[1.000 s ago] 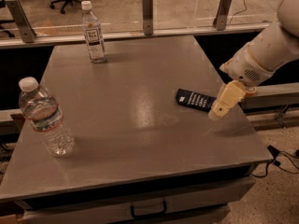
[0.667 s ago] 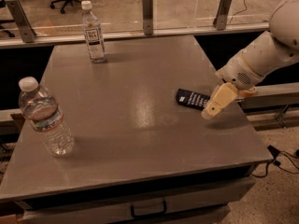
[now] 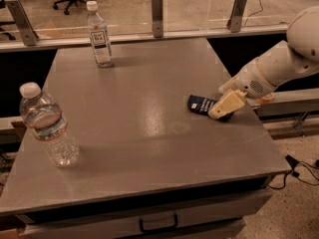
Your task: Move rxbar blueberry near blue plastic bottle
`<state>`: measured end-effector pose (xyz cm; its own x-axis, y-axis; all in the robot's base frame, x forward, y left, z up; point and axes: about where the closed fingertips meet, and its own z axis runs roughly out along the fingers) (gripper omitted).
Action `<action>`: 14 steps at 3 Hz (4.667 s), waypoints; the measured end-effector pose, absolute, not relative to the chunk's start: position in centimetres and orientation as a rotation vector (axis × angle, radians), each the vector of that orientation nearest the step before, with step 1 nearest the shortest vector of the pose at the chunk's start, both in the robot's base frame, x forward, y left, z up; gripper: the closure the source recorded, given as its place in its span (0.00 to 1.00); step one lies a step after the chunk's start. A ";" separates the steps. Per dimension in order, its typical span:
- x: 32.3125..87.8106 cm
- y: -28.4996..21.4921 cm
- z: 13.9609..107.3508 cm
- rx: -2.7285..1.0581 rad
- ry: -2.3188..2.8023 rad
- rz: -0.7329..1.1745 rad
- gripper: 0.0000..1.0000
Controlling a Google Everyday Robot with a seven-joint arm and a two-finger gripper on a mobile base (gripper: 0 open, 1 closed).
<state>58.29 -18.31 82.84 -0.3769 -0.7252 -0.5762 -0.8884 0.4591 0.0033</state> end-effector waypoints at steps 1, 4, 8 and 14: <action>58.4 -17.9 85.2 -1.334 2.139 0.427 0.64; 58.5 -17.8 91.4 -1.348 1.973 0.355 0.74; 57.8 -17.2 88.3 -1.357 2.031 0.418 0.00; 58.6 -18.4 82.9 -1.325 2.097 0.394 0.89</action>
Offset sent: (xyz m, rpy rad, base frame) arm -0.0003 0.0027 0.0941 0.0756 -0.2405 0.0498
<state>58.58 -18.36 82.92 -0.3045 -0.7039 -0.6417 -0.8889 0.4520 -0.0741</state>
